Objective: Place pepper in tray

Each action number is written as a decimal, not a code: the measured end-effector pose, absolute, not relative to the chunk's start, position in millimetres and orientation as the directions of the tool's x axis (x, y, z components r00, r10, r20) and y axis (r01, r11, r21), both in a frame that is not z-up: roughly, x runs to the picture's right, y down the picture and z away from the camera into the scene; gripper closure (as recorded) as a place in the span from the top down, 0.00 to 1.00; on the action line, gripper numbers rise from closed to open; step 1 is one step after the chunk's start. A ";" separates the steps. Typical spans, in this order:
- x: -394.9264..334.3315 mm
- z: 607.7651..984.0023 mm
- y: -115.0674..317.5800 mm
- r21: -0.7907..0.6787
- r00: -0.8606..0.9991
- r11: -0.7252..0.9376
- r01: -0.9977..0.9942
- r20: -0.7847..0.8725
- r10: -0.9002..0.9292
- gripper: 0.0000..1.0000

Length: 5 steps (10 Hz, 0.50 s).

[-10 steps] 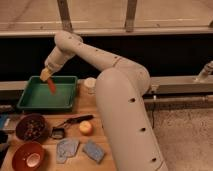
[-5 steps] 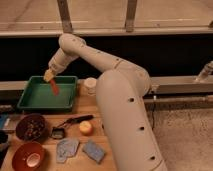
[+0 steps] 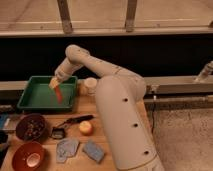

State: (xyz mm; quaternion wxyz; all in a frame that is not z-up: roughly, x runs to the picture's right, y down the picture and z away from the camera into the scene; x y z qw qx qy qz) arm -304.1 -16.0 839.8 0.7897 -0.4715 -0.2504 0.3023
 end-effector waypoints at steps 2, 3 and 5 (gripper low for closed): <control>-295.3 838.2 -15.4 -0.897 0.683 0.364 -0.250 0.103 0.723 0.21; -292.7 838.3 -13.8 -0.899 0.682 0.359 -0.252 0.098 0.724 0.31; -295.7 840.3 -8.0 -0.906 0.681 0.344 -0.247 0.090 0.727 0.50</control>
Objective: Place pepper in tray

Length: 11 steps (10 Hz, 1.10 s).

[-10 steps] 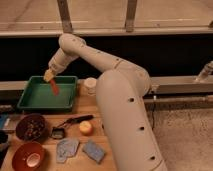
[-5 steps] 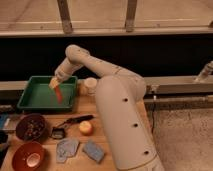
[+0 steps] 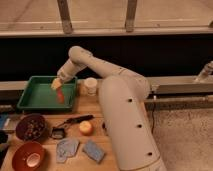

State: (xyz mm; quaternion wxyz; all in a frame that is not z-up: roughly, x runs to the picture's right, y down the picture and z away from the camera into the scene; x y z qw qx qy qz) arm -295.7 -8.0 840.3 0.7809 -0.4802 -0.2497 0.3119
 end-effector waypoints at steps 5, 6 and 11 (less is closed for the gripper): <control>-292.0 844.8 -9.8 -0.903 0.667 0.352 -0.247 0.105 0.737 0.80; -292.8 844.4 -10.3 -0.902 0.667 0.354 -0.246 0.108 0.737 0.80; -285.5 831.4 -26.3 -0.877 0.671 0.408 -0.253 0.145 0.727 0.80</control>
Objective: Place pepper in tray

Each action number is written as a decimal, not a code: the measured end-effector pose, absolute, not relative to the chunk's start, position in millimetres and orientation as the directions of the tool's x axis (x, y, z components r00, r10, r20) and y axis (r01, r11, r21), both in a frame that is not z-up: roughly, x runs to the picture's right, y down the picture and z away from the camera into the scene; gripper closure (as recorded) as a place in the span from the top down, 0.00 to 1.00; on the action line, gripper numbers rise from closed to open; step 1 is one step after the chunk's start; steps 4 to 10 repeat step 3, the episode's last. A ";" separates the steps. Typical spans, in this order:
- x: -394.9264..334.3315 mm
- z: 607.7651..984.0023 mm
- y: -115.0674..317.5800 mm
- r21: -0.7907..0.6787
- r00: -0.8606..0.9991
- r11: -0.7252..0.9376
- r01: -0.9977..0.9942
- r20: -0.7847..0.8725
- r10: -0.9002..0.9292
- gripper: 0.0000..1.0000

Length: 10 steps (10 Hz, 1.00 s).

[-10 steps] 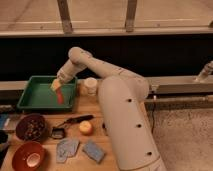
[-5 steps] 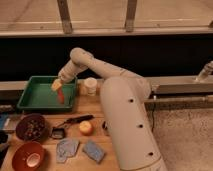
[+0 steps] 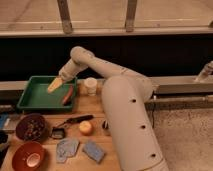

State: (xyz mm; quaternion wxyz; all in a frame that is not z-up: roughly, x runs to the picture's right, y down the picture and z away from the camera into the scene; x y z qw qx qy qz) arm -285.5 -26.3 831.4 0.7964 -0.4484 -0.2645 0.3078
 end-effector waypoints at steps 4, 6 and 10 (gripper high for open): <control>-277.9 802.2 -58.5 -0.835 0.669 0.482 -0.267 0.199 0.716 0.80; -277.9 802.2 -58.5 -0.835 0.669 0.482 -0.267 0.199 0.716 0.80; -277.9 802.2 -58.5 -0.835 0.669 0.482 -0.267 0.199 0.716 0.80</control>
